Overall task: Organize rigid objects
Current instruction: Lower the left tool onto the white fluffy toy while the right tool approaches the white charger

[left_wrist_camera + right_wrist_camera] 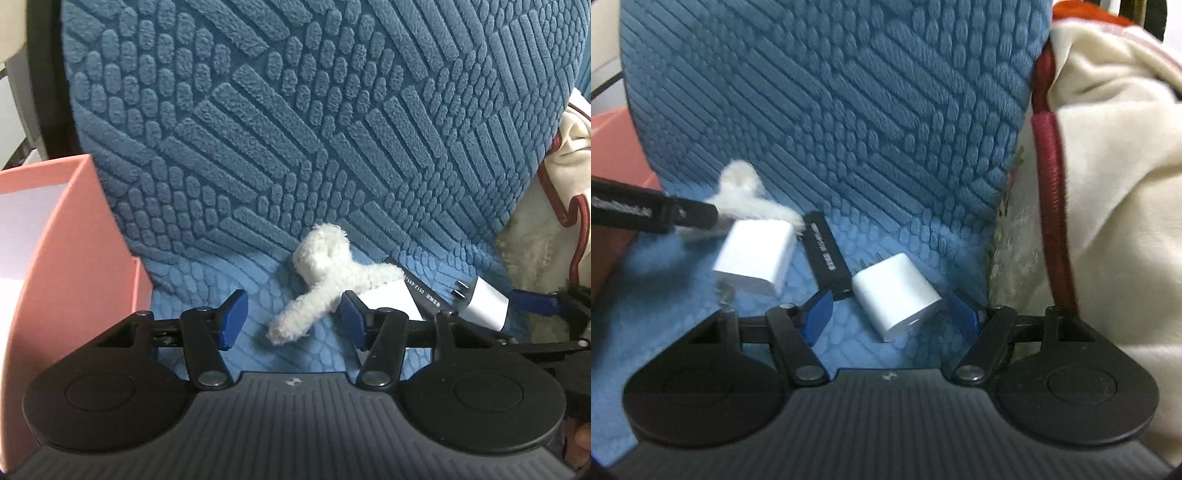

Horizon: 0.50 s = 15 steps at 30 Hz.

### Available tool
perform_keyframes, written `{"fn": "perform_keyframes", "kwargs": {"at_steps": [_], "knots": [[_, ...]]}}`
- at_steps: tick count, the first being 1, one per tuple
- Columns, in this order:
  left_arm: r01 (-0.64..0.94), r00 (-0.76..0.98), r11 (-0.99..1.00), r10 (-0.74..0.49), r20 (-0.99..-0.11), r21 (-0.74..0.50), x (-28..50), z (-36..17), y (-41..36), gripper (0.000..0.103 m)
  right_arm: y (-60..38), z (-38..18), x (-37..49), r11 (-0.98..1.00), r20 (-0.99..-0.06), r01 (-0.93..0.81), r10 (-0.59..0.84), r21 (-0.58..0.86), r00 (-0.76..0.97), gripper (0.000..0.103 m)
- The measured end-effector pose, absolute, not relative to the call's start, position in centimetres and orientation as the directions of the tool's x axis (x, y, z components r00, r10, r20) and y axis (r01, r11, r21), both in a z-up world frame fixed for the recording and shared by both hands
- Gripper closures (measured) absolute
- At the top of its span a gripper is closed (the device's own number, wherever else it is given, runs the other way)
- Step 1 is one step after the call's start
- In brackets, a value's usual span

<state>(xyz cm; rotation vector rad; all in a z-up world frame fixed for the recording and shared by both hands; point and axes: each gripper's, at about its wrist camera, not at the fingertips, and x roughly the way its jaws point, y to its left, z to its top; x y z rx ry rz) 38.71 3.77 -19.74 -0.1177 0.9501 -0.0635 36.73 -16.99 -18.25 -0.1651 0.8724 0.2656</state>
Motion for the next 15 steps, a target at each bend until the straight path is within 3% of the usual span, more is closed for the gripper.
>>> {"fn": "perform_keyframes", "kwargs": {"at_steps": [2,8,15], "knots": [[0.006,0.574,0.992,-0.105,-0.812,-0.123,39.3,-20.1,3.7,0.042,-17.0,-18.7,37.2,0.951,-0.78,-0.307,0.178,-0.019,0.6,0.031],[0.05,0.541,0.988,-0.152,-0.827,-0.149,40.6,-21.2,3.5,0.06,-16.4,-19.7,37.7,0.938,-0.784,-0.344,0.188,-0.034,0.591,0.03],[0.051,0.533,0.984,-0.173,-0.828,-0.173,40.2,-21.4,3.2,0.07,-17.7,-20.0,38.4,0.952,-0.793,-0.302,0.222,0.05,0.568,0.035]]}}
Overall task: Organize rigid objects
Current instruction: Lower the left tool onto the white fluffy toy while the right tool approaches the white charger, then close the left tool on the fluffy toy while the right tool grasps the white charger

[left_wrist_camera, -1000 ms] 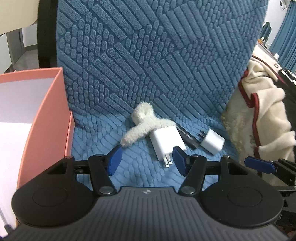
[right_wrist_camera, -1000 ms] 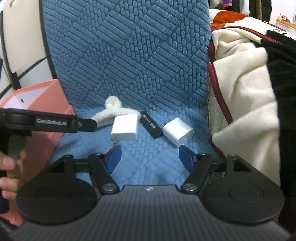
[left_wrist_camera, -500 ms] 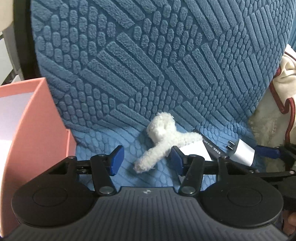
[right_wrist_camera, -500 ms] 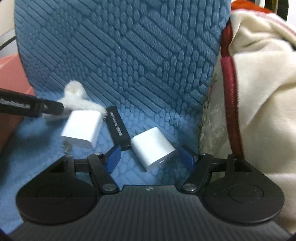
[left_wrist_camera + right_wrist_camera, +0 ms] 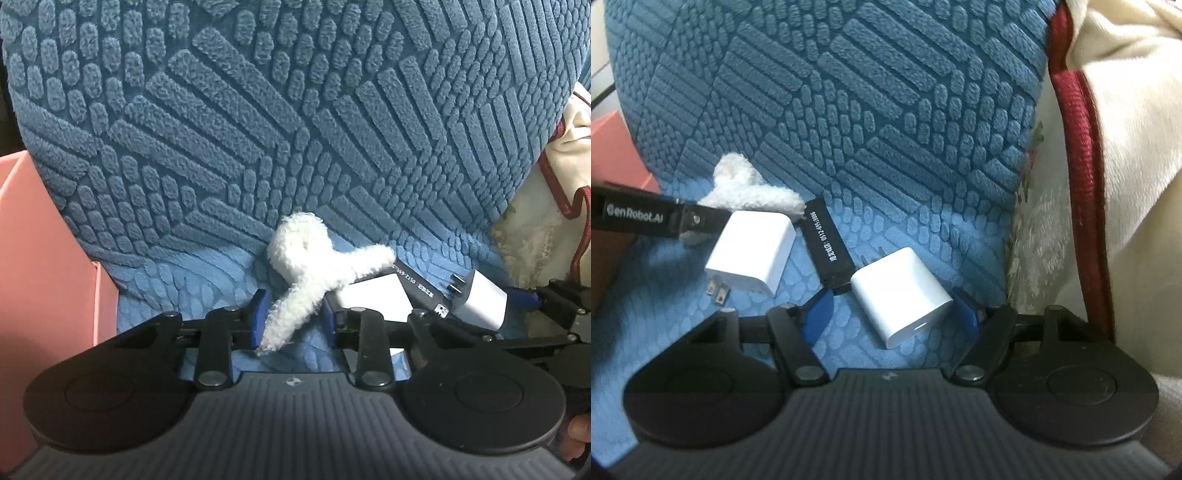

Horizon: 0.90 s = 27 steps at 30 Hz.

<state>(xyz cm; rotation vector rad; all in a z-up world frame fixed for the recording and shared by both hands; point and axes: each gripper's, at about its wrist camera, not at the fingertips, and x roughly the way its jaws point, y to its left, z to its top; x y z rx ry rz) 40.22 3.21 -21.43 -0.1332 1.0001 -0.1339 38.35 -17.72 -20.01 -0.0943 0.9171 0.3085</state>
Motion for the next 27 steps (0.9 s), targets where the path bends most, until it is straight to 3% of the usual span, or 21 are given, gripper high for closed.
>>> {"fn": "perform_keyframes", "kwargs": {"at_steps": [3,9,27], "knots": [[0.054,0.538,0.981,-0.186,-0.822,-0.187,40.0,-21.1,2.9,0.079,-18.3,-19.8,38.5,0.958,-0.793,-0.284,0.206,0.044,0.573,0.045],[0.046,0.571,0.98,-0.183,-0.8,-0.192,38.9,-19.8,1.8,0.088,-17.7,-19.7,37.6,0.958,-0.809,-0.287,0.186,0.023,0.558,0.051],[-0.024,0.589,0.973,-0.17,-0.79,-0.228,31.1,-17.3,2.8,0.089,-16.2,-17.7,32.4,0.965,-0.811,-0.256,0.188,0.049,0.554,0.057]]}}
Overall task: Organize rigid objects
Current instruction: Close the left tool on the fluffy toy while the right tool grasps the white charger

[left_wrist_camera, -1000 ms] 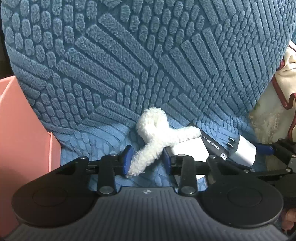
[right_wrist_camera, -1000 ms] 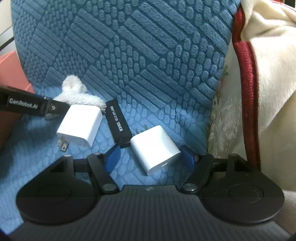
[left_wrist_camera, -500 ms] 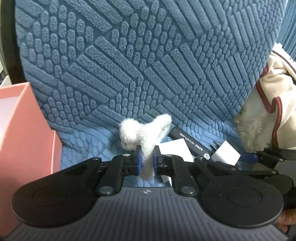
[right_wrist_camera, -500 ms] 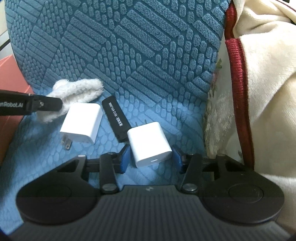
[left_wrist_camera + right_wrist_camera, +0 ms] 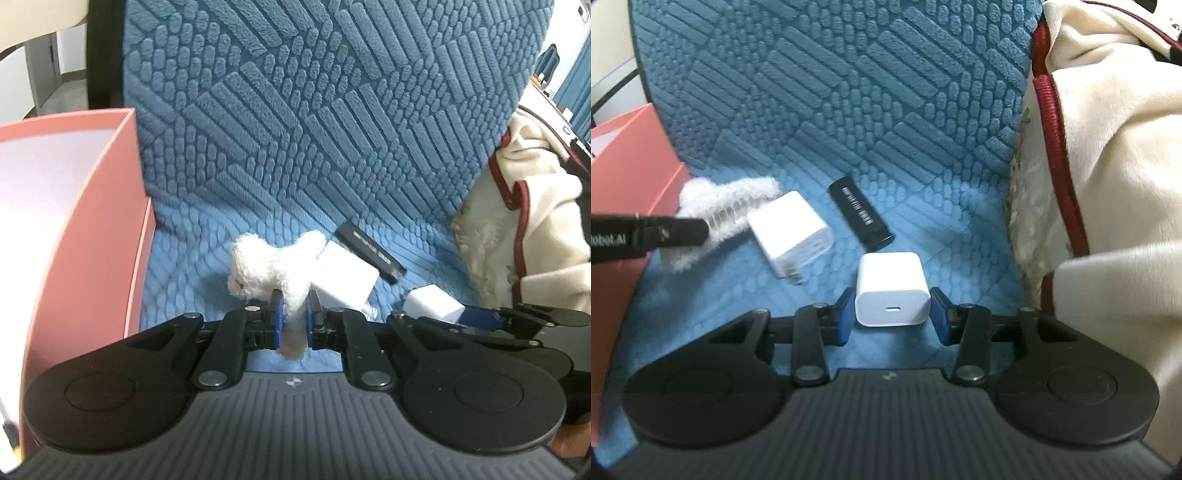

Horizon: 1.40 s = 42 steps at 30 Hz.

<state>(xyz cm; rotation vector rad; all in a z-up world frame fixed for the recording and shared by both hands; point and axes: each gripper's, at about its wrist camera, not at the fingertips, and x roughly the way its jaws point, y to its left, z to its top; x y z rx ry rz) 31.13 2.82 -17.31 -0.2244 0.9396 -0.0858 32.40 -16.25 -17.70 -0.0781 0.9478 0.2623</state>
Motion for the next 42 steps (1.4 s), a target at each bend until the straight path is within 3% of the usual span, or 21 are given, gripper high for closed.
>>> {"fn": "perform_keyframes", "kwargs": {"at_steps": [18,28,37,42], "knots": [[-0.067,0.531,0.962,-0.189,-0.826,-0.263,22.3,-18.0,2.5,0.089,-13.9,-15.7,24.2,0.976,-0.799,-0.205,0.183,0.077,0.573,0.057],[-0.065,0.512,0.969,-0.171,-0.842,-0.236,17.4,-18.0,1.0,0.089,-15.3,-15.8,20.7,0.974,-0.83,-0.091,0.223,0.206,0.512,0.057],[-0.071,0.485,0.972,-0.163,-0.859,-0.224,16.3,-18.1,1.2,0.087,-15.8,-15.9,20.3,0.971,-0.827,-0.069,0.231,0.228,0.512,0.056],[-0.091,0.467,0.973,-0.146,-0.872,-0.212,16.7,-18.5,1.6,0.05,-15.6,-16.1,20.5,0.971,-0.829,-0.085,0.235,0.223,0.508,0.053]]}}
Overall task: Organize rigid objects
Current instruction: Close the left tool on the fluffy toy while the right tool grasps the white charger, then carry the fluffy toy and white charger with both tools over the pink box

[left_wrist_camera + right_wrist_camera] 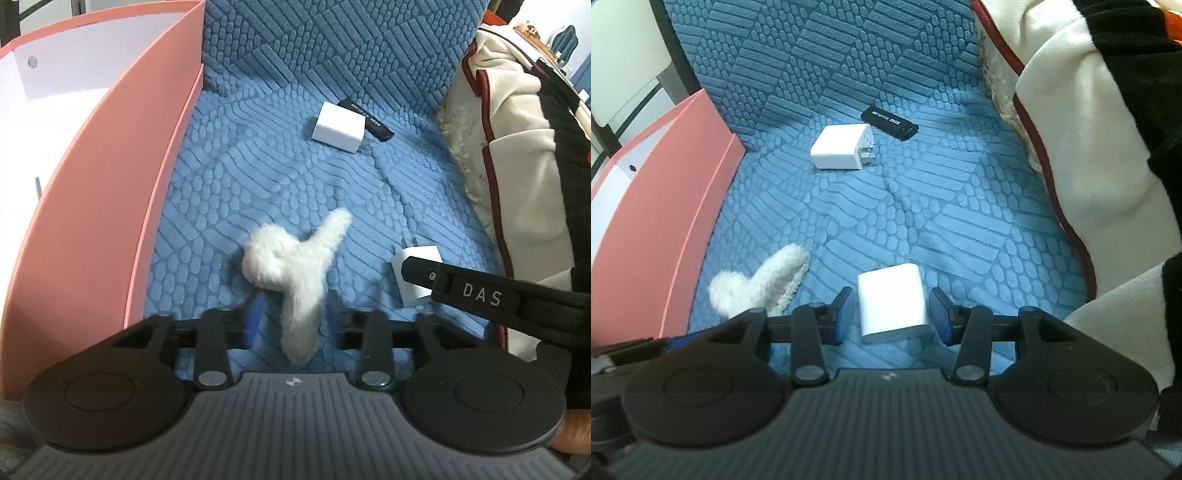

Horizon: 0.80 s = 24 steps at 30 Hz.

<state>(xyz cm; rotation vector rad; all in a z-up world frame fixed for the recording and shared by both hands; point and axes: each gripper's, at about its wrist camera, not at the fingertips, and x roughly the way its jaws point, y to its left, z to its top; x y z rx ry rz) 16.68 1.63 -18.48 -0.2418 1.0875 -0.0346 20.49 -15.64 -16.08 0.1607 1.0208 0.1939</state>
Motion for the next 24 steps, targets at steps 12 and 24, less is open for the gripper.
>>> {"fn": "perform_keyframes", "kwargs": {"at_steps": [12,24], "knots": [[-0.028,0.493,0.996,-0.065,-0.867,-0.09,18.1,-18.8,0.1,0.045,-15.5,-17.1,21.4,0.971,-0.839,-0.074,0.235,0.229,0.491,0.056],[0.002,0.519,0.999,-0.03,-0.854,-0.034,20.2,-19.6,-0.4,0.045,-16.6,-16.9,21.9,0.967,-0.827,-0.009,0.224,0.256,0.515,0.056]]}}
